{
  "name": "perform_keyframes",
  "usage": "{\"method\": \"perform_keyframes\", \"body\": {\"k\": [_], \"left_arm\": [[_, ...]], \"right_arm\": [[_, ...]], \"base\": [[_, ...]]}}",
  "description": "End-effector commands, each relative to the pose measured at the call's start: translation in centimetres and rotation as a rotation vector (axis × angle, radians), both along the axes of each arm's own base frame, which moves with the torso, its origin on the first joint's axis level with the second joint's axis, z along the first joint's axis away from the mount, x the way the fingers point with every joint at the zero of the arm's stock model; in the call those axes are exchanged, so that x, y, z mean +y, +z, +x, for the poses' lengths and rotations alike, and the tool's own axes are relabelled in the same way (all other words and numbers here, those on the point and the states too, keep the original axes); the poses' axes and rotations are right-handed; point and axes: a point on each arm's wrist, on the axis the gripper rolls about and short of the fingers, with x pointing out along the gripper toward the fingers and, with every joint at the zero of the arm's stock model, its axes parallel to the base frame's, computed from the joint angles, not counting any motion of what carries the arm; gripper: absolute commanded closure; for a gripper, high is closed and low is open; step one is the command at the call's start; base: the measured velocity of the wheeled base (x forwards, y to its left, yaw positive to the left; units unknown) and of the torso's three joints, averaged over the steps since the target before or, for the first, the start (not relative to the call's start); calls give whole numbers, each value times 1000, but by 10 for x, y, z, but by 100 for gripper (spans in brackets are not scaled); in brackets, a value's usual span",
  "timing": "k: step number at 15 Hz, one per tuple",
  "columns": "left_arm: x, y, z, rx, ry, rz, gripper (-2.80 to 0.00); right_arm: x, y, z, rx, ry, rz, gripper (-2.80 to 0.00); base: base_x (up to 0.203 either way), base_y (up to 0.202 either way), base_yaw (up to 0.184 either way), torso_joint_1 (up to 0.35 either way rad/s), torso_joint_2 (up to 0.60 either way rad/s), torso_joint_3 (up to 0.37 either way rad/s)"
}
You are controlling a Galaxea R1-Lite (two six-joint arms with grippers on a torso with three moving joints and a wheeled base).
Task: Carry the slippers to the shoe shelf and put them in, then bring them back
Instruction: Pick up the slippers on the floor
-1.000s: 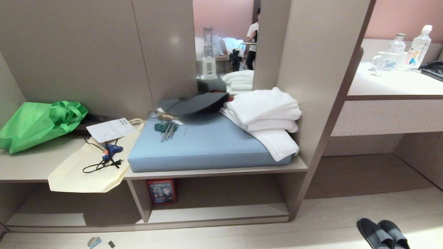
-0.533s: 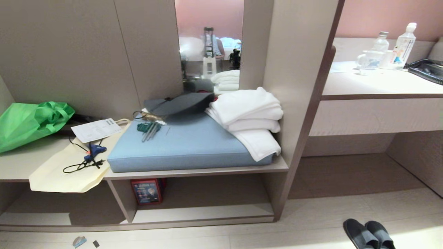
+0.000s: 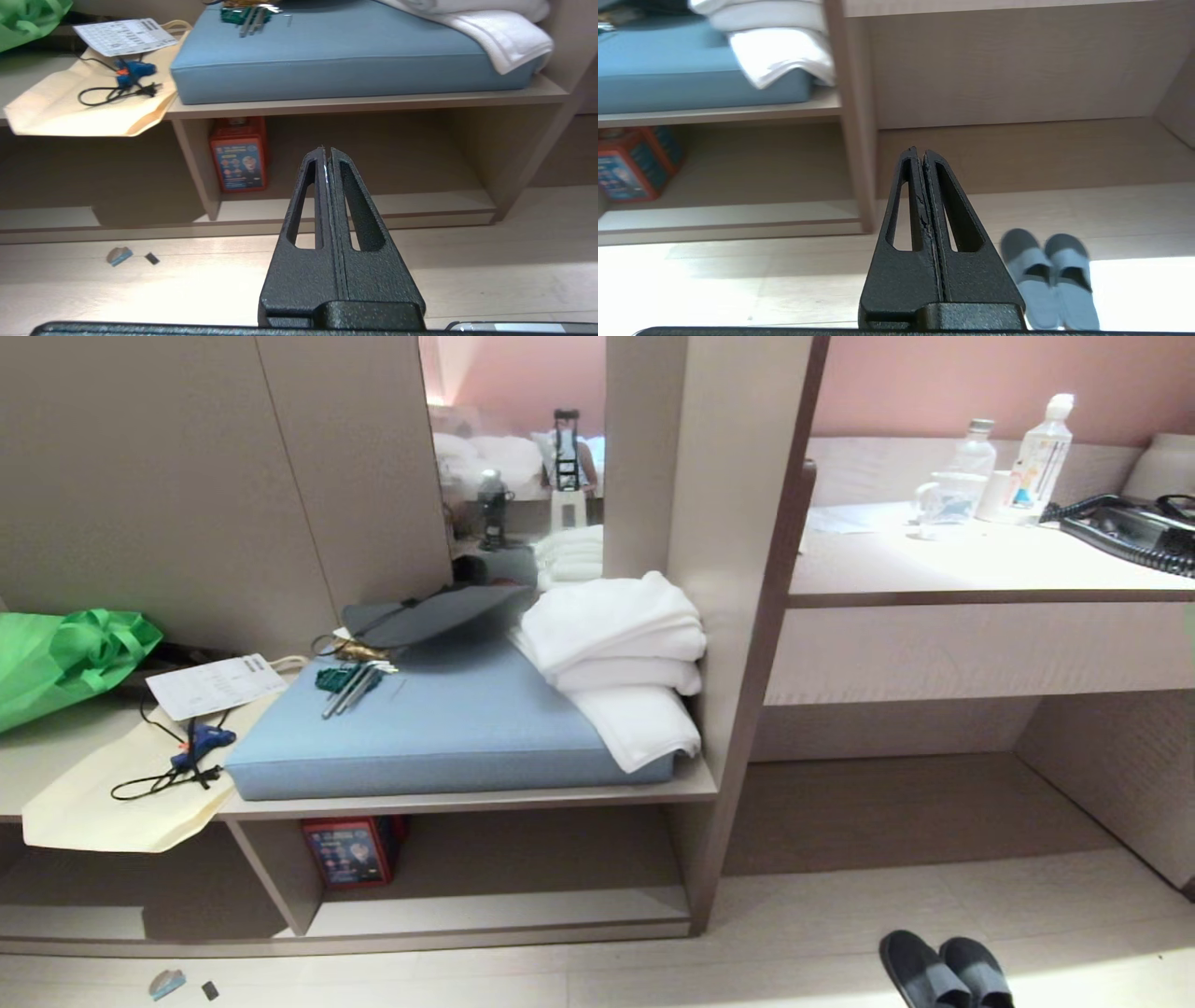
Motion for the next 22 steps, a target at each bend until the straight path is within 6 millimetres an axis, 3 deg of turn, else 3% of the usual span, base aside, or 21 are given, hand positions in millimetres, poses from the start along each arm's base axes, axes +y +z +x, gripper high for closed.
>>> {"method": "perform_keyframes", "body": {"k": [1,22], "left_arm": [[0,0,0,-1,0,0,0],[0,0,0,0,0,0,0]], "right_arm": [[0,0,0,-1,0,0,0],[0,0,0,0,0,-1,0]], "base": [[0,-196,3,2,-2,2],[0,-195,3,2,4,1]]}}
